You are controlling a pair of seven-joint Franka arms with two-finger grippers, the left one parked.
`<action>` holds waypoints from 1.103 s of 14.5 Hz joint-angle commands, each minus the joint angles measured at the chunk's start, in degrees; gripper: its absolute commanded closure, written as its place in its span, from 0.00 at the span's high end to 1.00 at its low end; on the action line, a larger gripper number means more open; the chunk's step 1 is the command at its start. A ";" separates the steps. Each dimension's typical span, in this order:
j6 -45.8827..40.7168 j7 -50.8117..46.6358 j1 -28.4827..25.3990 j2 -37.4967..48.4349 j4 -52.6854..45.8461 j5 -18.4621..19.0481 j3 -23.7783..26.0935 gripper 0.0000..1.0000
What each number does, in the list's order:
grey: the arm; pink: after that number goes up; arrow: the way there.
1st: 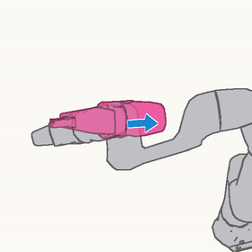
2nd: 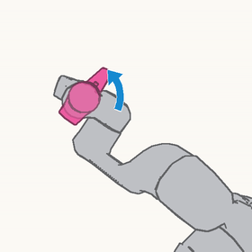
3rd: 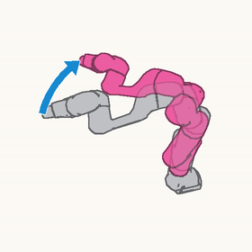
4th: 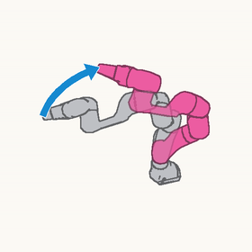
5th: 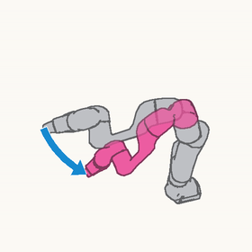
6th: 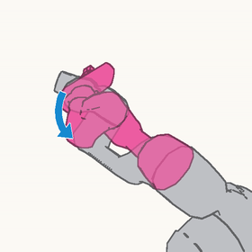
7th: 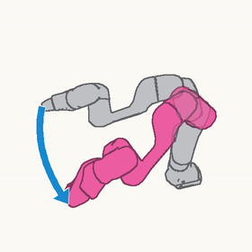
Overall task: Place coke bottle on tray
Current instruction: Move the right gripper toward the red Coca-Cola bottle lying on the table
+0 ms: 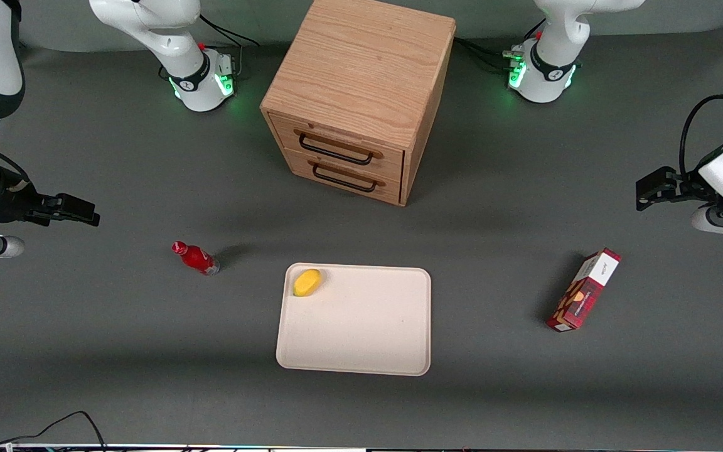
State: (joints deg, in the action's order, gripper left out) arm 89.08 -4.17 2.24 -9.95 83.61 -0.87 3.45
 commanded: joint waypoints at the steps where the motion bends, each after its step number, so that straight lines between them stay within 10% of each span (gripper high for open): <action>1: -1.97 -1.02 -0.23 -0.59 -2.23 -1.50 -1.08 1.00; 11: -3.39 -0.23 -0.05 -1.73 -1.19 -0.97 -0.99 1.00; 16: 11.26 0.92 -0.66 -0.07 11.54 -1.50 -0.29 1.00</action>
State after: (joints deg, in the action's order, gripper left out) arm 94.51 -4.02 2.11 -12.09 88.80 -1.22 2.88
